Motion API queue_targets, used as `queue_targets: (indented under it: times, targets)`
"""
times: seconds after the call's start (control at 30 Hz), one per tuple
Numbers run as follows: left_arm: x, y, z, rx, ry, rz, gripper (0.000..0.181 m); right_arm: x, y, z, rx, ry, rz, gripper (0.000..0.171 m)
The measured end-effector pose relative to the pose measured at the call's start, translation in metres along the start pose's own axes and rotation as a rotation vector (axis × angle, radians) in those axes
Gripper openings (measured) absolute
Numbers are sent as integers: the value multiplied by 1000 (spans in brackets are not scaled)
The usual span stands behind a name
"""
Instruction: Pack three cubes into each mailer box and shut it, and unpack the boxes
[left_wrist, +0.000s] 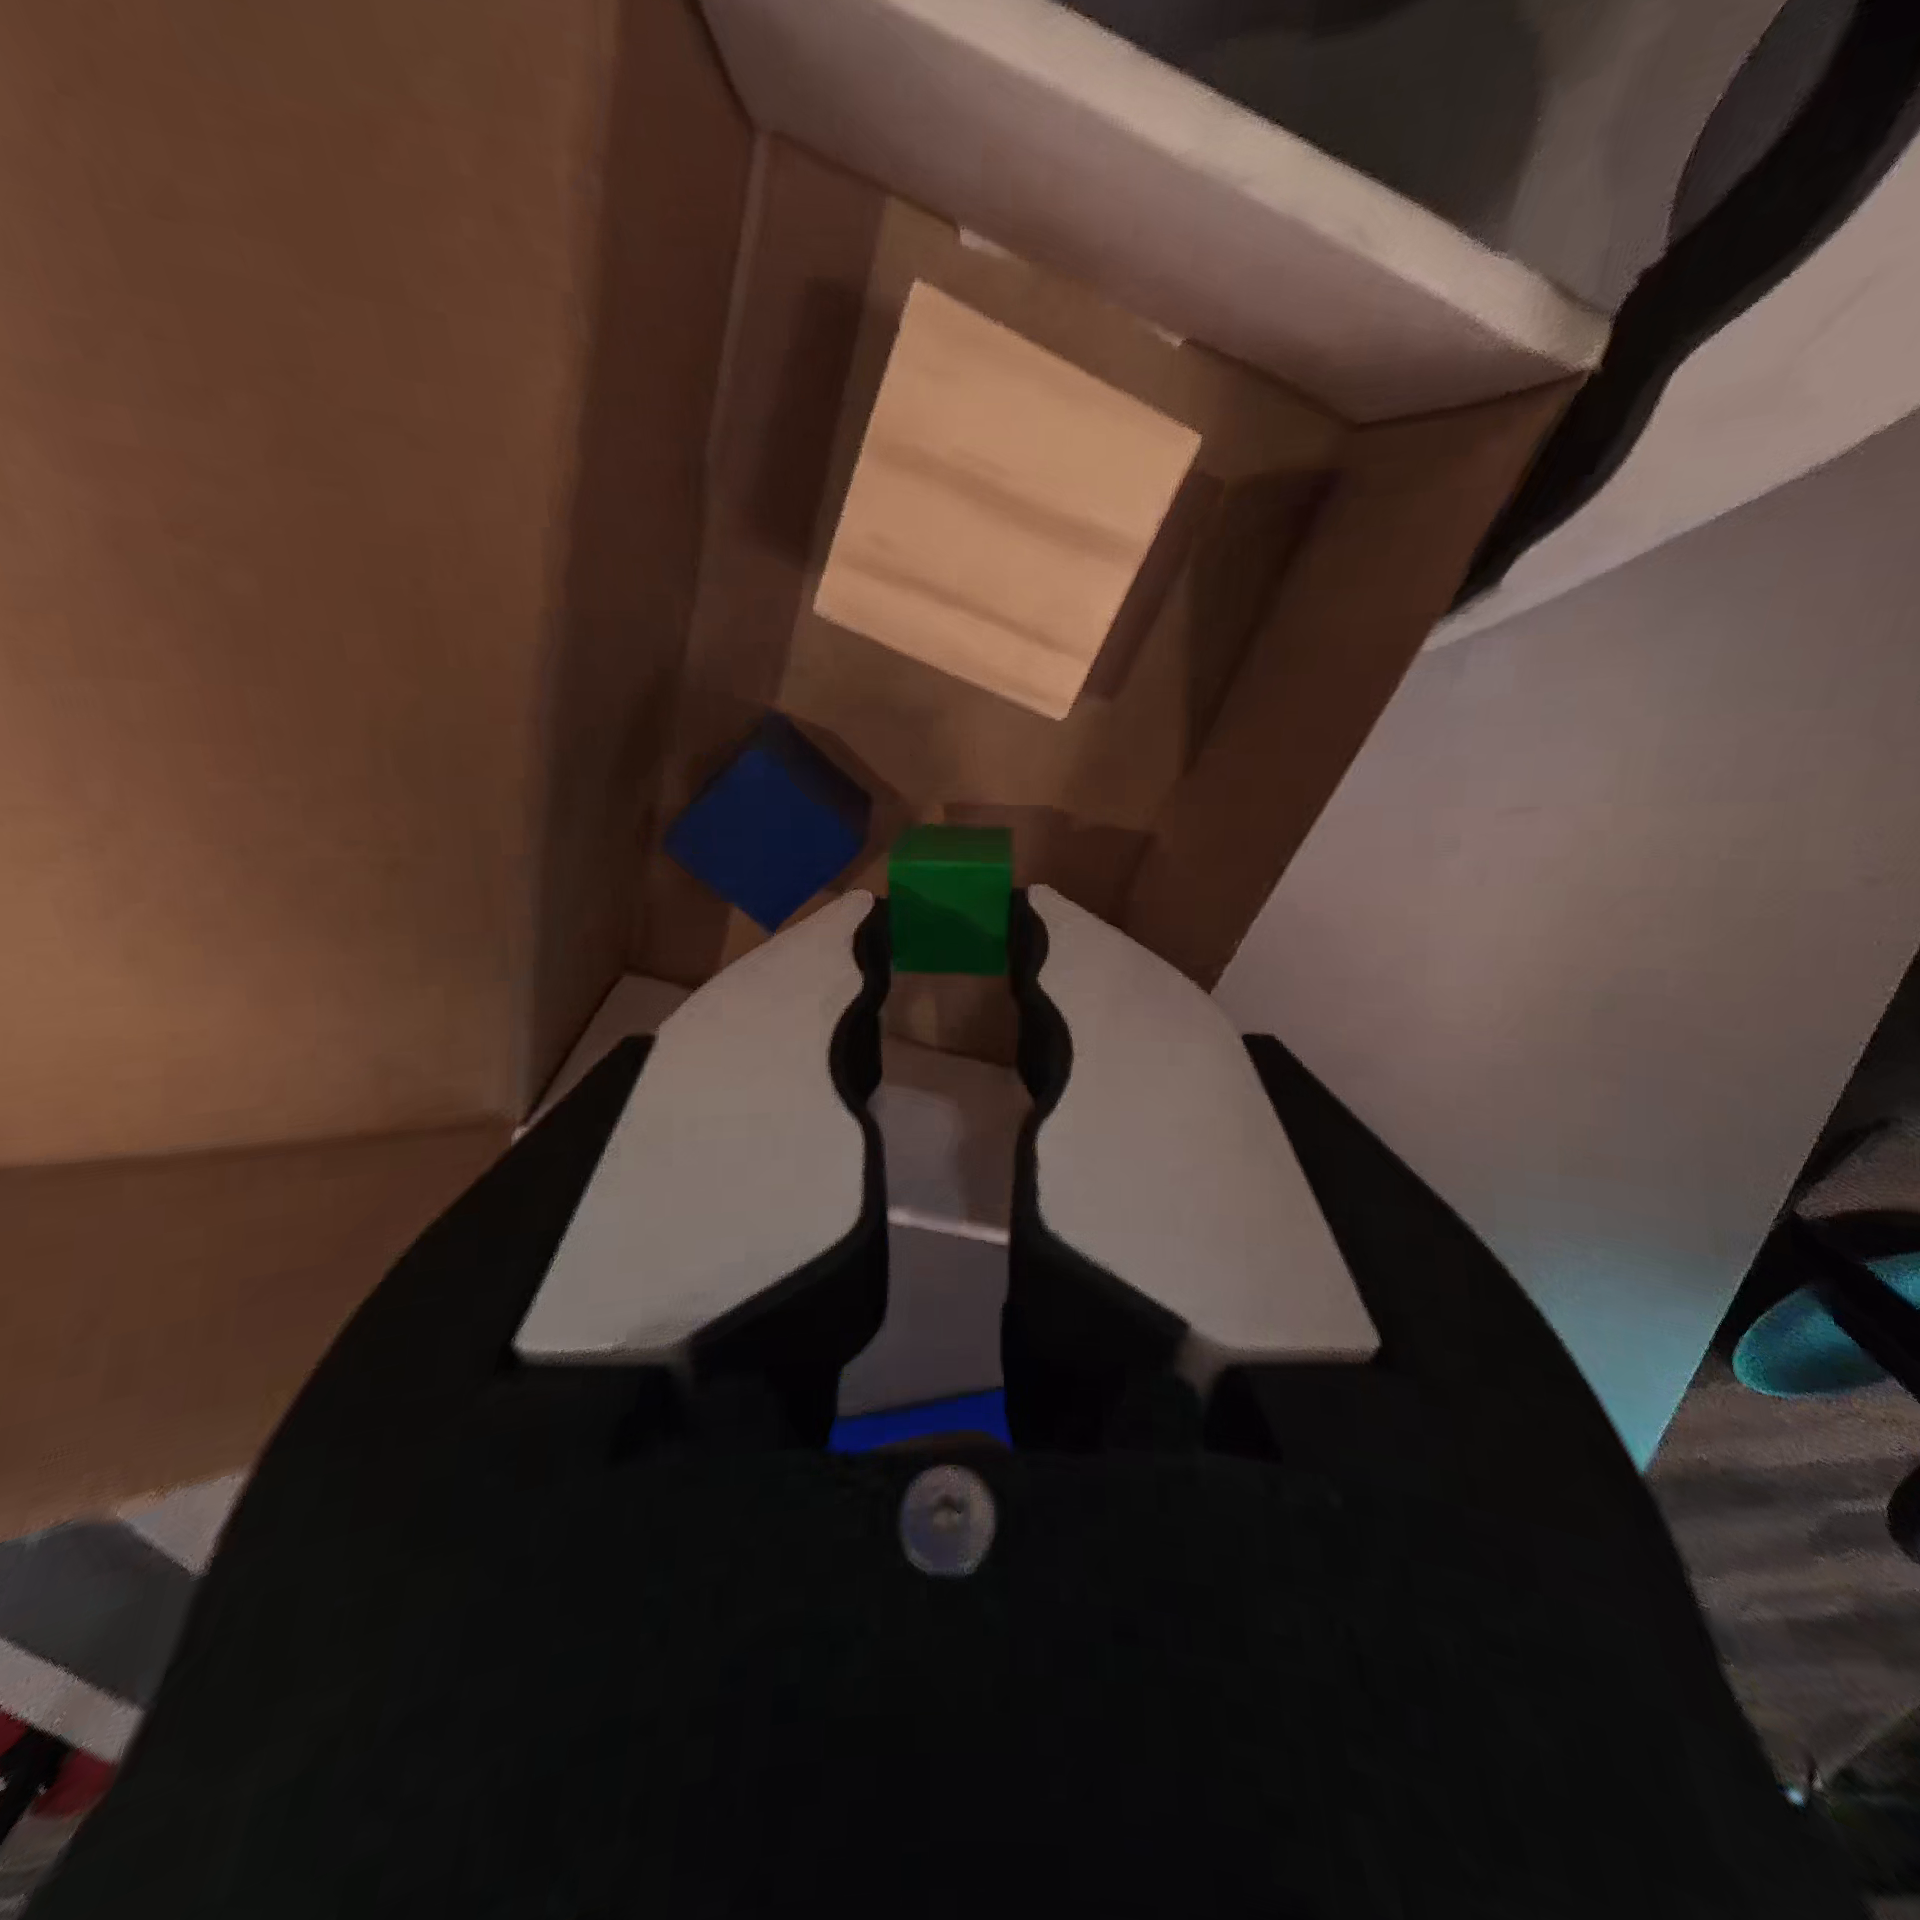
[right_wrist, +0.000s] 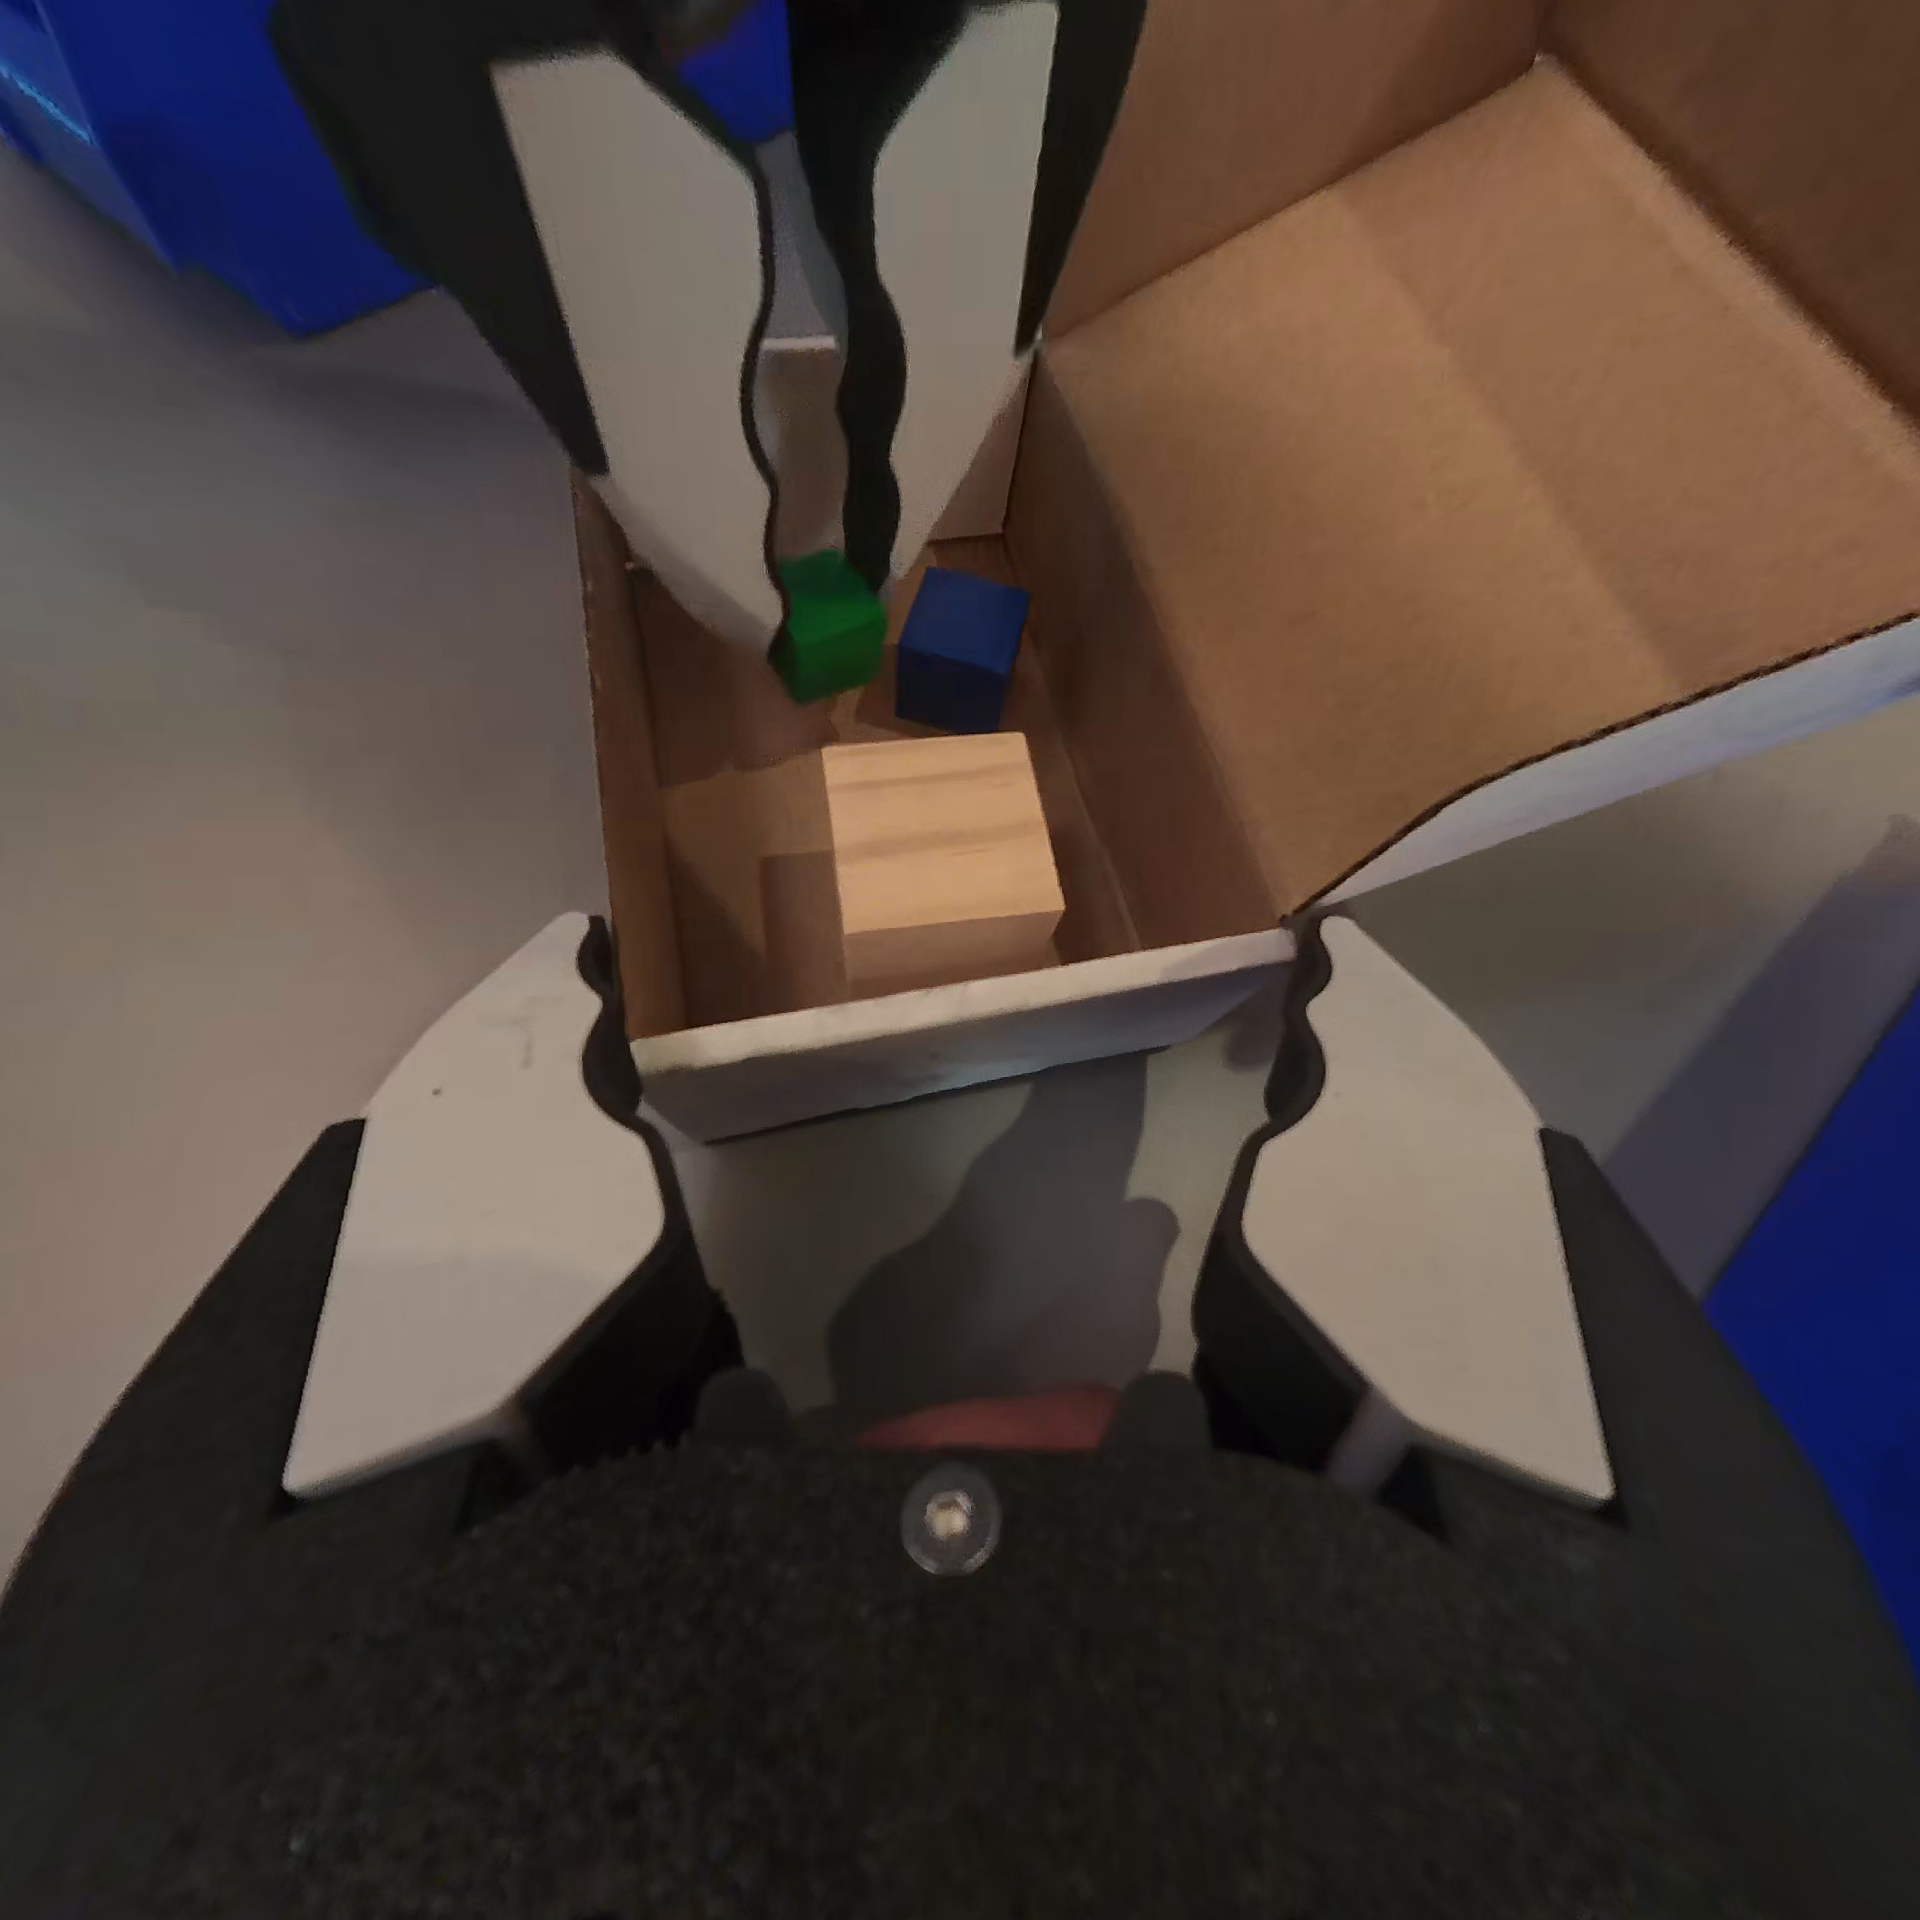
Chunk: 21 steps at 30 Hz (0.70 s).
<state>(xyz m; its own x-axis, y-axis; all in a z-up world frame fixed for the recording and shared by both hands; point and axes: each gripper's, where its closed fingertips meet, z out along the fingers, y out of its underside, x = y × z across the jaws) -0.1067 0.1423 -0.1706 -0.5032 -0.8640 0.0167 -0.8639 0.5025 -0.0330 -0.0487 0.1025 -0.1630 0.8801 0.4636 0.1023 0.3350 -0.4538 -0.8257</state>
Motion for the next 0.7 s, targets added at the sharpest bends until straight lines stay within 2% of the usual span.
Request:
queue_targets:
  times: [0.17,0.3,0.43,0.5,0.6,0.7]
  targets:
    - [-1,6,20,-82,-32,107,21,0,0,0,2,-4,4,119]
    - [1,2,26,-71,-9,107,22,0,0,0,0,-3,2,119]
    - [-2,-1,12,-1,-28,59,39,0,0,0,3,-6,2,119]
    - [-1,-5,-11,105,-36,19,52,0,0,0,3,-12,5,119]
    - [-6,-12,-61,356,-65,-99,53,1,-1,1,12,-31,-10,119]
    - [-32,0,-97,567,-33,-425,53,2,-11,1,80,-80,-24,117]
